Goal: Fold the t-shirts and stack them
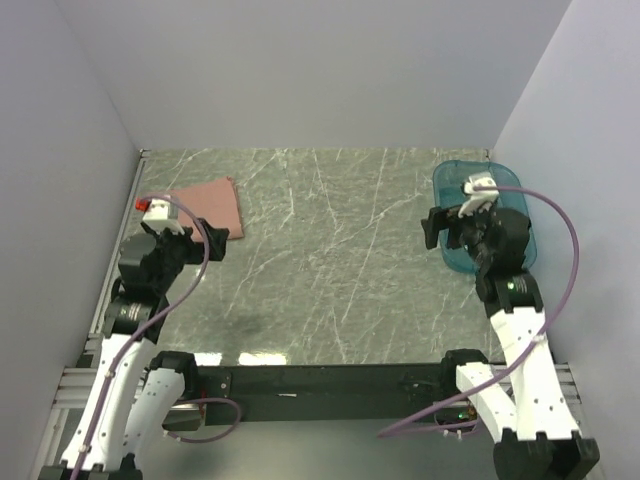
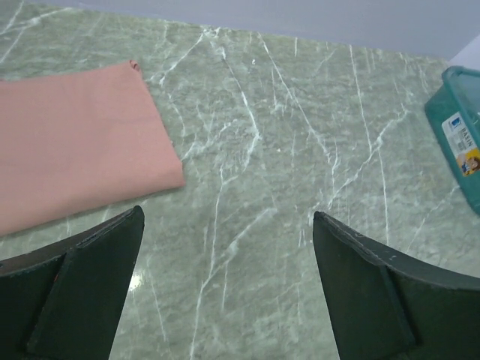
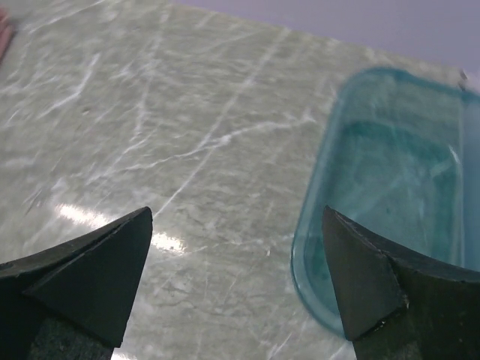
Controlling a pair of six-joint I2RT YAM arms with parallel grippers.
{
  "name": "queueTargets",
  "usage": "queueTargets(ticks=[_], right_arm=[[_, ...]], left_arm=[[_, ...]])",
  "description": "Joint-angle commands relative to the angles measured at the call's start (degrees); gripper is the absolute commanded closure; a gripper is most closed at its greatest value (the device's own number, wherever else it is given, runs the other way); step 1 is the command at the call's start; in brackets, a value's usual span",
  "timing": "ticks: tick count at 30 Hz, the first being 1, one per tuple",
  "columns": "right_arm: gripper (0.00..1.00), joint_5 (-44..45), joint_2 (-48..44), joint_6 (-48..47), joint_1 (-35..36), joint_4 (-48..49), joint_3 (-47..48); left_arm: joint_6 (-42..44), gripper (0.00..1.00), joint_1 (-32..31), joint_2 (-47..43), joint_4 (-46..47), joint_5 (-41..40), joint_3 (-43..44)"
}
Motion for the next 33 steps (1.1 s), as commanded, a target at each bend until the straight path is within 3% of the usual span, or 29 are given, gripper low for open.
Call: queueTargets(ticks=[1,6,17,33], right_arm=[[0.00,15.8,-4.7,13.7,-0.4,10.1,-6.8],[0.00,25.8,-6.9,17.9,-2.9,11.9,-10.6],[0.00,25.0,-9.1,21.2,-9.0,14.3,-14.9],[0.00,26.1,-9.5,21.3,-10.8,14.2,-15.1]], left_arm=[[2.5,0.01,-2.3,-5.2,2.3,-7.3,-3.1],[2.4,0.01,-4.9,-9.0,1.3,-9.2,-4.4],[2.1,0.00,-5.1,-7.0,1.3,-8.5,-4.2],[1.8,0.01,-5.1,-7.2,1.0,-9.5,-4.1]])
